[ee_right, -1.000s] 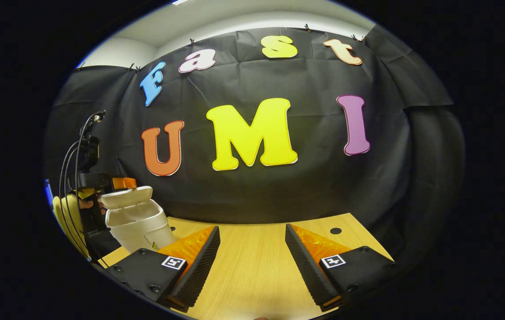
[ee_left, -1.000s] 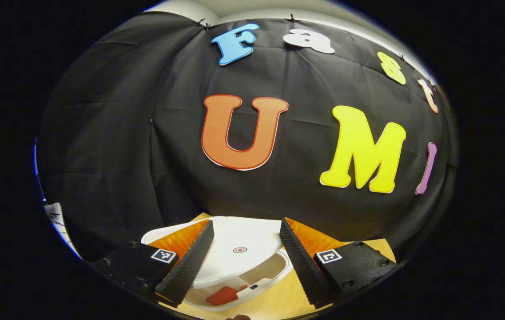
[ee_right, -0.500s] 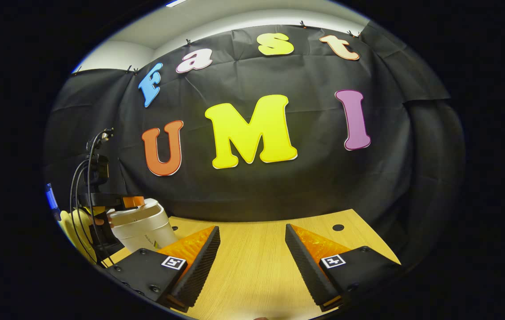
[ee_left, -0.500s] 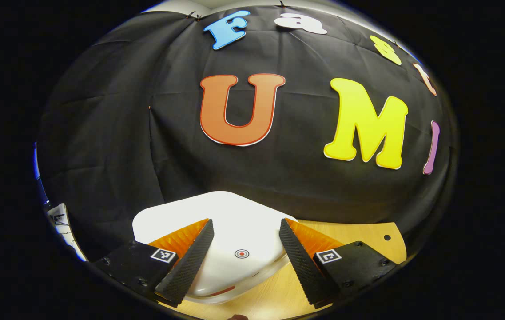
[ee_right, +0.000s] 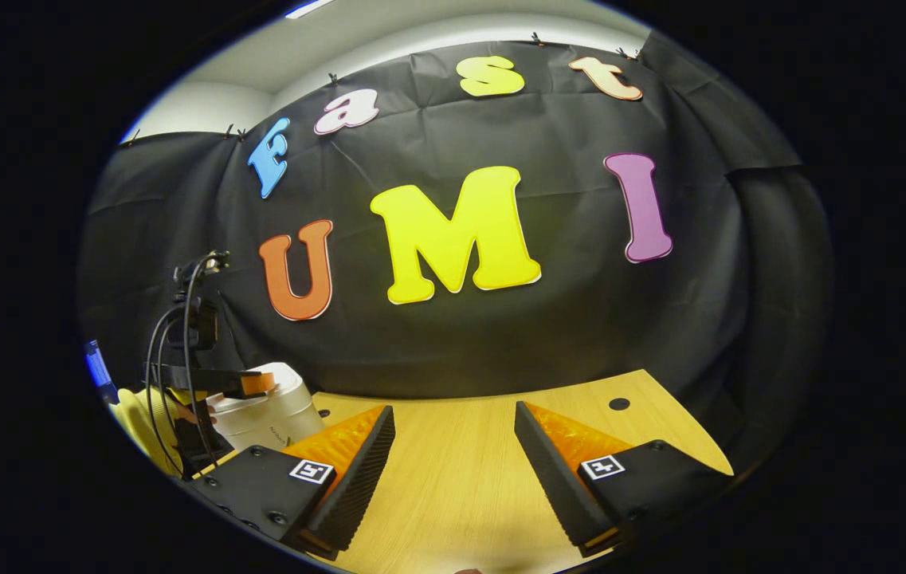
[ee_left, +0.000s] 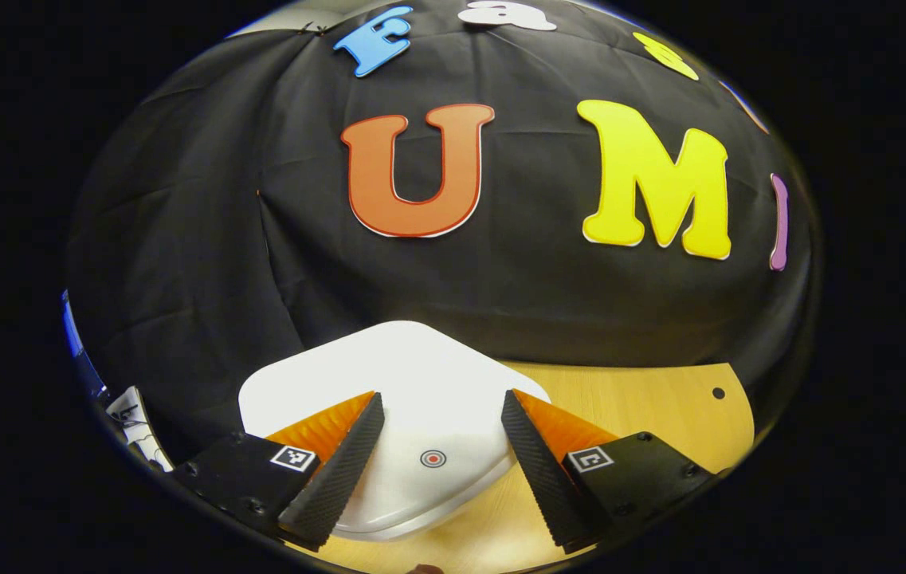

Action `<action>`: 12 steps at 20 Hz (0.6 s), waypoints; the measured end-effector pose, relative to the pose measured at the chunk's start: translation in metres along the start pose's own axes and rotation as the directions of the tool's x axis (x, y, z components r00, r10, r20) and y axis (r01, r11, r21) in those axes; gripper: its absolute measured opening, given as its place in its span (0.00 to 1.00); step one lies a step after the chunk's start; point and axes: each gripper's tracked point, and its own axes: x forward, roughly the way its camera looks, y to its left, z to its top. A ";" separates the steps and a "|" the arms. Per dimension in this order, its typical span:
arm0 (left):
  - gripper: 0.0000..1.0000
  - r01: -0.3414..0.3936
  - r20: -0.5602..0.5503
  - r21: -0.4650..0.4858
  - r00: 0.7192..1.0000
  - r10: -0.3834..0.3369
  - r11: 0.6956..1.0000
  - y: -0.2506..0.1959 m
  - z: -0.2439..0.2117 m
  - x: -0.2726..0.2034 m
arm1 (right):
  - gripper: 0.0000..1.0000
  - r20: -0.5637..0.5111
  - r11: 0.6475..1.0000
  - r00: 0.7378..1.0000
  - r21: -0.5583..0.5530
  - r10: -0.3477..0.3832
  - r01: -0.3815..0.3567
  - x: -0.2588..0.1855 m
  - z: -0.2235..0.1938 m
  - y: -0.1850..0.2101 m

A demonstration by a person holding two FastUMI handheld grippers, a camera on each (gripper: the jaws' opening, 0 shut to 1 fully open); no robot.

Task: Press the lid of the desktop garbage bin to open it, pick up the crumpled paper on the desktop and throw it into the bin, then pick up the pop can on the desktop and drop it into the bin, and finally close the garbage bin lid.

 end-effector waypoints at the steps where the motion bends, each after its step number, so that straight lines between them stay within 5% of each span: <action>1: 0.99 0.000 0.028 0.002 1.000 0.000 1.000 0.001 0.002 0.001 | 0.96 0.003 1.000 1.000 0.002 0.007 -0.007 0.000 0.001 0.002; 12: 0.98 0.030 0.111 0.030 0.993 -0.033 0.999 -0.002 0.000 0.005 | 0.96 0.049 0.996 0.996 0.020 0.080 -0.081 -0.015 0.013 0.013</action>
